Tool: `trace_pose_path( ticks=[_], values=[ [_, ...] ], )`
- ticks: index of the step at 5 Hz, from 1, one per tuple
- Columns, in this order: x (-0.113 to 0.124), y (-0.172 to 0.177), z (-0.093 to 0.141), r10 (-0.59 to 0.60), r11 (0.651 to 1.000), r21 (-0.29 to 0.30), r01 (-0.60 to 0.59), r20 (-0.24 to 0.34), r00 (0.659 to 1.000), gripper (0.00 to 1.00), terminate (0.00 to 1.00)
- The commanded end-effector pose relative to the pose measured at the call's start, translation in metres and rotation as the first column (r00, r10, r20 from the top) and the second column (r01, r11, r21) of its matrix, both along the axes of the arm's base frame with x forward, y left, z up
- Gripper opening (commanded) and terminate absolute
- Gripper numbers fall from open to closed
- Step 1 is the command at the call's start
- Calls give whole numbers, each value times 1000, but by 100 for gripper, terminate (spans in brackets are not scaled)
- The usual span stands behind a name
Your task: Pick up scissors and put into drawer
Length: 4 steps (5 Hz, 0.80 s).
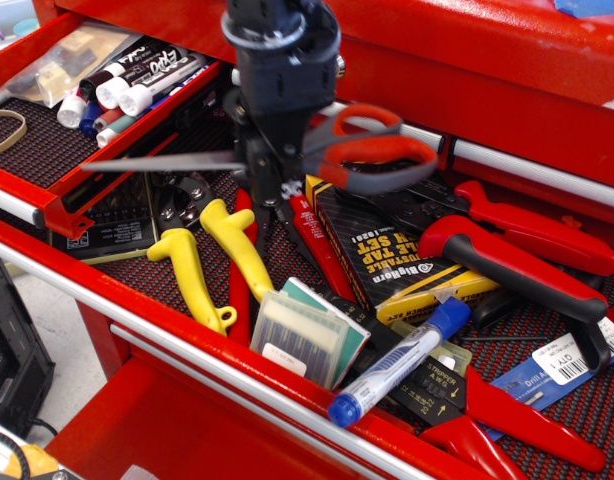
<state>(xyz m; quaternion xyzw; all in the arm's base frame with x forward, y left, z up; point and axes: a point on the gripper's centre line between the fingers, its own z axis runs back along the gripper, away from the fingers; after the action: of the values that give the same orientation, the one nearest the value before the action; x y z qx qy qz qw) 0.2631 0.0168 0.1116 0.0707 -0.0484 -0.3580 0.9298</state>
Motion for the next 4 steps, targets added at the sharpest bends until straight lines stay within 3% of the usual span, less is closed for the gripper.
trace_pose_path(
  ticks=[1, 2, 4],
  values=[
    [6, 60, 40, 65, 994, 85, -73, 90, 994, 0, 0],
    [3, 109, 48, 44, 994, 90, -53, 103, 994, 0, 0],
    [-1, 175, 46, 15, 990, 137, -32, 122, 992, 0, 0]
  ],
)
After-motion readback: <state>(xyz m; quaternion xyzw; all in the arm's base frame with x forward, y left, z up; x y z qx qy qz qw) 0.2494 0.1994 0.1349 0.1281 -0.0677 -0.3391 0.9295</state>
